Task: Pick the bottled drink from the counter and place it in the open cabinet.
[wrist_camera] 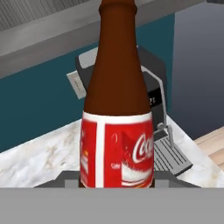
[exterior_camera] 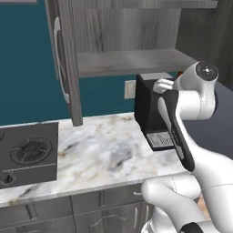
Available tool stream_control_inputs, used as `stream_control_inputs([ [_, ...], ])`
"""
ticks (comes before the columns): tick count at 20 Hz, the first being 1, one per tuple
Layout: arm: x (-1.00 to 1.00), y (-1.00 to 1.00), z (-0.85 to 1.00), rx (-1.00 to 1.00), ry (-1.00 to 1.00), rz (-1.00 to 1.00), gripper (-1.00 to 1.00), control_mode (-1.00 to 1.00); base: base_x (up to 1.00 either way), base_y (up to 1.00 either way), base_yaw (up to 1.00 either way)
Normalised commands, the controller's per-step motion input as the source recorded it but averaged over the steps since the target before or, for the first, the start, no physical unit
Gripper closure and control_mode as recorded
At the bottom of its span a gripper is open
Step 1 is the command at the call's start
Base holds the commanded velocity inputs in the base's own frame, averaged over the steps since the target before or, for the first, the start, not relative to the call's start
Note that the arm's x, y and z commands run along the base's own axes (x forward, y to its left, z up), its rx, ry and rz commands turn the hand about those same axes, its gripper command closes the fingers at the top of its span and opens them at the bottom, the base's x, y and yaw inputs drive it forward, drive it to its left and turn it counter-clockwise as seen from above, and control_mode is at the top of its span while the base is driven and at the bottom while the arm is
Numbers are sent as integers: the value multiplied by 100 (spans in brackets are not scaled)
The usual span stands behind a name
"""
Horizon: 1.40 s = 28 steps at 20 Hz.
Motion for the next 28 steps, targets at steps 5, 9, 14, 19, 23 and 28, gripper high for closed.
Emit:
stream_control_inputs([
  [5,0,0,0,0,0,0,100,100,2,3,-4],
  [9,0,0,0,0,0,0,100,100,0,0,0],
  [14,0,0,0,0,0,0,100,-100,0,0,0],
  [19,-21,19,4,-2,-11,2,100,-100,0,0,0],
  [23,-34,16,28,-3,-13,12,100,-100,0,0,0],
  [28,-25,10,68,-4,-21,11,100,-100,0,0,0],
])
